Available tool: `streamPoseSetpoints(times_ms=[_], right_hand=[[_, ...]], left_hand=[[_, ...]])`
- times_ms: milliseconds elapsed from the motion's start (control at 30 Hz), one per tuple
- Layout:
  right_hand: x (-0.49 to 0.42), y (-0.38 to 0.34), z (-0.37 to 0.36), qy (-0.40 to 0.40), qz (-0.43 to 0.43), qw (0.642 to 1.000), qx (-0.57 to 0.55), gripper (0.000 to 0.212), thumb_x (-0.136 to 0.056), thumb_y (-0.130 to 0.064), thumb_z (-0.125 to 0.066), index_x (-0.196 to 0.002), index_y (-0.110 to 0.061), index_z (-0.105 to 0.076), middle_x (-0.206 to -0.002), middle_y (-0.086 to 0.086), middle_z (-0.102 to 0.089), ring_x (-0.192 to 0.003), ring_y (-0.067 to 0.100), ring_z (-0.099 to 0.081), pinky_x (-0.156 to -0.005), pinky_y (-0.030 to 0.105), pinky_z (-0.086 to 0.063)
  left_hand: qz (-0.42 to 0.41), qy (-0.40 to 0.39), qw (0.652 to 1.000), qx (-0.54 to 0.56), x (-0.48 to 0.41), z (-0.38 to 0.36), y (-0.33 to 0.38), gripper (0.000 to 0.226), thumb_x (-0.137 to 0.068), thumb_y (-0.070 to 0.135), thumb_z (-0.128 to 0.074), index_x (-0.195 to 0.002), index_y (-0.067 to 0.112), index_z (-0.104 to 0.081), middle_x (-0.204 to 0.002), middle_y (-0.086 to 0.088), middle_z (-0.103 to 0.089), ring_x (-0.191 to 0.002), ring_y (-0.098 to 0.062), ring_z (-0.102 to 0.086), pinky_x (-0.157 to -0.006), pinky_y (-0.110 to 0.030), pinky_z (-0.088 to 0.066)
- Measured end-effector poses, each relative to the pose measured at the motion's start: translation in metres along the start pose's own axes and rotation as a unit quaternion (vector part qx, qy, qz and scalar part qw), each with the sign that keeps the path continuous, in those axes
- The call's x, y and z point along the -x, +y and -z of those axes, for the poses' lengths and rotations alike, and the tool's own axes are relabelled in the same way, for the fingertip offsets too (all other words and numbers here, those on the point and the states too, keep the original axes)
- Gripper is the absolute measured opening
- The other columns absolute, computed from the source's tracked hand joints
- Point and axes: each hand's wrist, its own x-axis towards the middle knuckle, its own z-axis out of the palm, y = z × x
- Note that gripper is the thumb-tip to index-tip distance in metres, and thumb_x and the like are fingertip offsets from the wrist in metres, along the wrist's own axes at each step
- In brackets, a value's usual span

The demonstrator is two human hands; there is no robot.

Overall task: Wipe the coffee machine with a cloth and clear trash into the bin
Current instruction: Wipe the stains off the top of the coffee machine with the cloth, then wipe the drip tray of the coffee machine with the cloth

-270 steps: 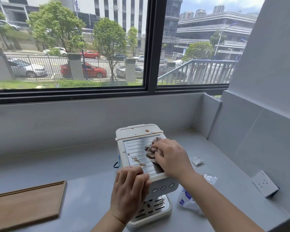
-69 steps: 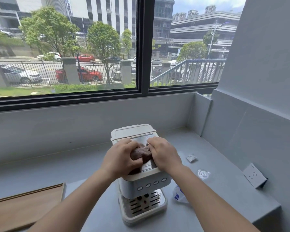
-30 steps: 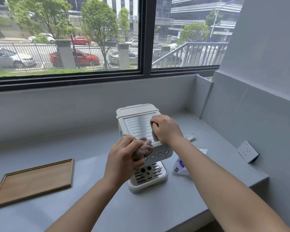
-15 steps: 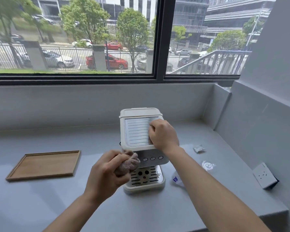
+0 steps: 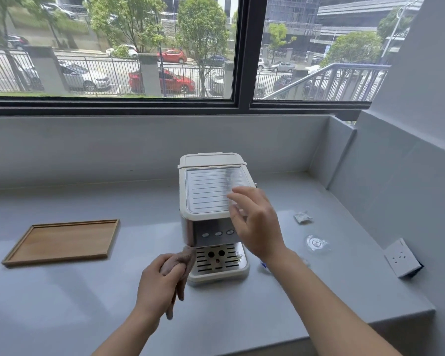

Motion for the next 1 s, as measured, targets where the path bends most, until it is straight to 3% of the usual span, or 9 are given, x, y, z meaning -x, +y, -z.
streamPoseSetpoints(times_ms=[200,267,333,400,467,567,733,900,1000], right_hand=[[0.059,-0.015,-0.005,0.051,0.103,0.991,-0.072,0.023,-0.088,0.004,-0.061,-0.107,-0.005,-0.071,-0.098,0.004,-0.068,-0.095,0.024,-0.061,-0.084,0.031,-0.051],[0.085,-0.021,-0.012,0.012,0.055,0.994,-0.093,0.021,-0.09,-0.003,-0.062,-0.108,-0.01,-0.07,-0.095,0.0,-0.067,-0.091,0.019,-0.059,-0.079,0.032,-0.052],[0.101,-0.025,-0.019,-0.08,-0.102,0.986,-0.107,0.028,-0.091,-0.024,-0.065,-0.119,-0.022,-0.067,-0.107,-0.006,-0.064,-0.099,0.013,-0.06,-0.083,0.036,-0.053],[0.112,-0.027,-0.026,-0.209,-0.287,0.921,-0.159,0.051,-0.088,-0.045,-0.065,-0.136,-0.038,-0.052,-0.128,-0.008,-0.055,-0.108,0.004,-0.06,-0.093,0.034,-0.052],[0.12,-0.029,-0.032,-0.28,-0.405,0.823,-0.285,0.065,-0.085,-0.048,-0.068,-0.142,-0.05,-0.037,-0.132,0.0,-0.057,-0.094,0.008,-0.068,-0.082,0.031,-0.057],[0.133,-0.026,-0.041,-0.245,-0.491,0.733,-0.402,0.061,-0.08,-0.038,-0.074,-0.129,-0.057,-0.042,-0.087,0.016,-0.072,-0.049,0.027,-0.055,-0.041,0.028,-0.045],[0.139,-0.017,-0.045,-0.158,-0.569,0.694,-0.412,0.044,-0.07,-0.018,-0.063,-0.11,-0.037,-0.062,-0.055,0.01,-0.05,-0.038,0.017,-0.036,-0.044,0.022,-0.03],[0.154,0.002,-0.035,-0.038,-0.608,0.619,-0.495,0.018,-0.091,-0.015,-0.057,-0.107,-0.019,-0.063,-0.068,0.017,-0.044,-0.038,0.009,-0.024,-0.043,0.017,-0.025],[0.151,0.0,-0.023,0.0,-0.567,0.697,-0.438,0.028,-0.085,-0.022,-0.066,-0.111,-0.032,-0.065,-0.063,0.016,-0.042,-0.038,0.012,-0.023,-0.043,0.018,-0.027]], left_hand=[[0.116,-0.096,0.976,0.159,0.012,-0.018,-0.009,0.034,-0.098,0.032,-0.044,-0.106,0.008,-0.067,-0.069,-0.033,-0.059,-0.044,-0.043,-0.056,-0.046,-0.031,-0.031],[0.139,-0.132,0.963,0.187,0.017,-0.025,-0.006,0.042,-0.098,0.036,-0.042,-0.11,-0.001,-0.061,-0.069,-0.031,-0.057,-0.043,-0.039,-0.055,-0.047,-0.033,-0.031],[0.161,-0.153,0.95,0.217,0.021,-0.034,-0.003,0.052,-0.094,0.041,-0.047,-0.109,-0.007,-0.059,-0.07,-0.03,-0.056,-0.04,-0.033,-0.051,-0.048,-0.033,-0.031],[0.187,-0.157,0.934,0.259,0.028,-0.044,0.0,0.058,-0.093,0.046,-0.046,-0.113,-0.006,-0.062,-0.074,-0.029,-0.058,-0.042,-0.03,-0.046,-0.047,-0.032,-0.03],[0.194,-0.176,0.918,0.296,0.036,-0.053,0.003,0.055,-0.1,0.047,-0.034,-0.121,0.007,-0.065,-0.092,-0.032,-0.068,-0.043,-0.028,-0.046,-0.048,-0.033,-0.03],[0.191,-0.213,0.898,0.334,0.046,-0.064,0.007,0.054,-0.103,0.047,-0.028,-0.127,0.015,-0.064,-0.117,-0.026,-0.069,-0.063,-0.036,-0.059,-0.057,-0.04,-0.043],[0.136,-0.257,0.944,0.156,0.046,-0.064,-0.009,0.041,-0.102,0.052,-0.034,-0.122,0.038,-0.067,-0.119,0.004,-0.072,-0.106,-0.014,-0.063,-0.1,-0.045,-0.048],[-0.09,-0.096,0.976,-0.171,0.02,-0.048,-0.054,0.024,-0.098,0.027,-0.054,-0.117,0.041,-0.058,-0.119,0.022,-0.061,-0.113,-0.001,-0.056,-0.093,-0.022,-0.045],[-0.148,-0.01,0.95,-0.276,-0.003,-0.035,-0.082,0.035,-0.096,0.027,-0.056,-0.131,0.03,-0.05,-0.13,0.016,-0.047,-0.122,-0.011,-0.047,-0.095,-0.026,-0.041]])
